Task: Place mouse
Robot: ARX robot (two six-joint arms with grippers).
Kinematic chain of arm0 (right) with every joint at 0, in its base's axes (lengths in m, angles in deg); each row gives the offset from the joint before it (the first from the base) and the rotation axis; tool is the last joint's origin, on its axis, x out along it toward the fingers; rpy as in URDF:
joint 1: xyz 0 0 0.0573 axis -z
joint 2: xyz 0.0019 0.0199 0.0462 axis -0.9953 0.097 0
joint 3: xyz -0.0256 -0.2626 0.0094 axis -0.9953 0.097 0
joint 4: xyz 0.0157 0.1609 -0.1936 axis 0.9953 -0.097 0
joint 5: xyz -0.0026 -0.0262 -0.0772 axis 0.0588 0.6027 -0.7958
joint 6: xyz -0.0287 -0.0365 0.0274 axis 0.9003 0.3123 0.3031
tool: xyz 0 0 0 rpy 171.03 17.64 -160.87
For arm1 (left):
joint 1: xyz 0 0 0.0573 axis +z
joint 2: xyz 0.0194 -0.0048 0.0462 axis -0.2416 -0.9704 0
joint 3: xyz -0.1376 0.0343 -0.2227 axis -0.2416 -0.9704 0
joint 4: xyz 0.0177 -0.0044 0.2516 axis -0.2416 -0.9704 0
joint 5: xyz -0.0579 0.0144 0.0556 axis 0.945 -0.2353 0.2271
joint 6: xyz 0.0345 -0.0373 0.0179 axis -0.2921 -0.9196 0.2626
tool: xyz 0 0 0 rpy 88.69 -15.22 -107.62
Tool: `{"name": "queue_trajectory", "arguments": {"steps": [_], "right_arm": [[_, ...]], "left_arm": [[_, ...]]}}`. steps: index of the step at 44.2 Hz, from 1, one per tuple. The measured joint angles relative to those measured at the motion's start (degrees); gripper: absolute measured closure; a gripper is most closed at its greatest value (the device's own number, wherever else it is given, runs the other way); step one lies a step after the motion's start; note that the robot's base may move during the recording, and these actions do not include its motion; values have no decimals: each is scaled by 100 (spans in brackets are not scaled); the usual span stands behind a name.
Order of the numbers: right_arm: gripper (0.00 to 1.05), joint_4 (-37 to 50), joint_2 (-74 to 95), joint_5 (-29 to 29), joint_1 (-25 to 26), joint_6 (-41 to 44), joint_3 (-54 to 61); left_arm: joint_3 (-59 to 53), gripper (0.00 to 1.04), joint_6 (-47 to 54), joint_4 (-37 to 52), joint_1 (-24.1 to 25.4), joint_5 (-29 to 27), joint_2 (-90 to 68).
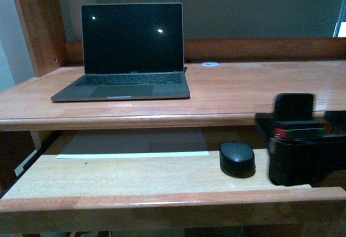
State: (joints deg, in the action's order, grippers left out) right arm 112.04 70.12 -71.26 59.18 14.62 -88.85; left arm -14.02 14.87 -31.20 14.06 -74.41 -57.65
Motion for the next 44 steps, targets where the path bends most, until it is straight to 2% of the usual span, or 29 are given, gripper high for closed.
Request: {"name": "queue_trajectory", "arguments": {"steps": [7, 20, 44], "right_arm": [[7, -221, 1488, -24, -90, -365, -1222], [7, -734, 3576, -87, 293, -800, -2761], [7, -1064, 4551, -216, 481, -761, -3477]], "left_arm": [[0, 7, 0, -2, 0, 0, 0], [0, 7, 0, -2, 0, -2, 0], [0, 7, 0, -2, 0, -2, 0]]}}
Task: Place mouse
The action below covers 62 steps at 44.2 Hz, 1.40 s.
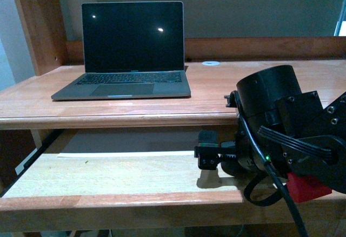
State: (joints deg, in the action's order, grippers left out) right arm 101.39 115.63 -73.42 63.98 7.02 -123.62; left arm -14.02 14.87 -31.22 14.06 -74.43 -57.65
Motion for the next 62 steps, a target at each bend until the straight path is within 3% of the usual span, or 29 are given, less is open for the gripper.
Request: {"name": "queue_trajectory", "arguments": {"steps": [5, 11, 13, 34, 62], "right_arm": [[7, -116, 33, -79, 9, 46, -92], [36, -122, 68, -136, 35, 114, -96], [40, -90, 66, -138, 33, 118, -94], [41, 824, -2391, -44, -330, 459, 2035], [41, 826, -2035, -87, -341, 426, 1799]], "left_arm": [[0, 7, 0, 0, 0, 0, 0], [0, 7, 0, 0, 0, 0, 0], [0, 7, 0, 0, 0, 0, 0], [0, 7, 0, 0, 2, 0, 0], [0, 7, -4, 11, 0, 0, 0]]}}
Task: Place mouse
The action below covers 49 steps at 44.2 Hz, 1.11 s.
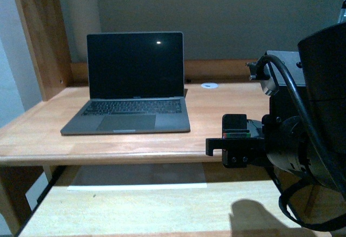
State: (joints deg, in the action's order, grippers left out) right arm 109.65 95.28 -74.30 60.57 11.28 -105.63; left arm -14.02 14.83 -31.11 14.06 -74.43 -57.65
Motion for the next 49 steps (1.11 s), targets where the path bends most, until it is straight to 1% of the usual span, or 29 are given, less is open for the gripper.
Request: {"name": "queue_trajectory", "arguments": {"steps": [5, 25, 28, 34, 38, 45, 49], "right_arm": [[41, 131, 33, -59, 26, -13, -125], [41, 85, 63, -66, 46, -15, -144], [41, 37, 260, -61, 52, -46, -326], [41, -245, 1211, -116, 205, -85, -1342], [41, -461, 1637, -238, 293, -98, -1814], [41, -1106, 2656, -282, 669, -295, -3132], [41, -1316, 2953, -267, 785, -385, -3591]], "left_arm": [[0, 7, -2, 2, -4, 7, 0], [0, 7, 0, -4, -2, 0, 0], [0, 7, 0, -4, -2, 0, 0], [0, 7, 0, -9, -4, 0, 0], [0, 7, 0, -9, -2, -2, 0], [0, 7, 0, -7, -2, 0, 0], [0, 7, 0, -7, -2, 2, 0]]}}
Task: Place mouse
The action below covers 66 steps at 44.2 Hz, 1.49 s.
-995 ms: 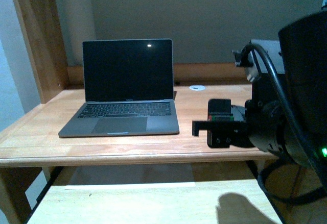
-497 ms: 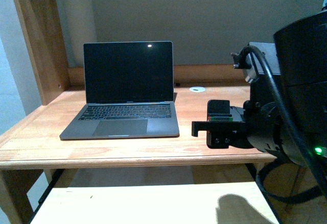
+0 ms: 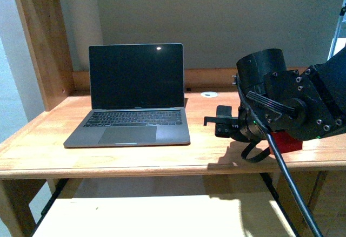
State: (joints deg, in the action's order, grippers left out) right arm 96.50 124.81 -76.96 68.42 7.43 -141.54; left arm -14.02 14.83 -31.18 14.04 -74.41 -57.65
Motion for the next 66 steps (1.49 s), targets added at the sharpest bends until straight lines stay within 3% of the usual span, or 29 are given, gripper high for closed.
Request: {"name": "queue_trajectory", "arguments": {"steps": [12, 40, 47, 48, 60, 63, 66], "right_arm": [[41, -105, 461, 63, 85, -57, -640], [41, -1360, 1705, 247, 326, -293, -2455], [5, -1307, 1727, 177, 354, -254, -2527], [5, -1281, 1720, 173, 356, -256, -2522], [7, 656, -136, 170, 284, -306, -612], [24, 2699, -400, 542, 337, 501, 238], [40, 3679, -739, 686, 444, 1189, 1596]], "left_arm": [[0, 7, 0, -2, 0, 0, 0], [0, 7, 0, 0, 0, 0, 0], [0, 7, 2, -2, 0, 0, 0], [0, 7, 0, -2, 0, 0, 0], [0, 7, 0, -2, 0, 2, 0], [0, 7, 0, 0, -2, -2, 0], [0, 7, 0, -4, 4, 0, 0]]}}
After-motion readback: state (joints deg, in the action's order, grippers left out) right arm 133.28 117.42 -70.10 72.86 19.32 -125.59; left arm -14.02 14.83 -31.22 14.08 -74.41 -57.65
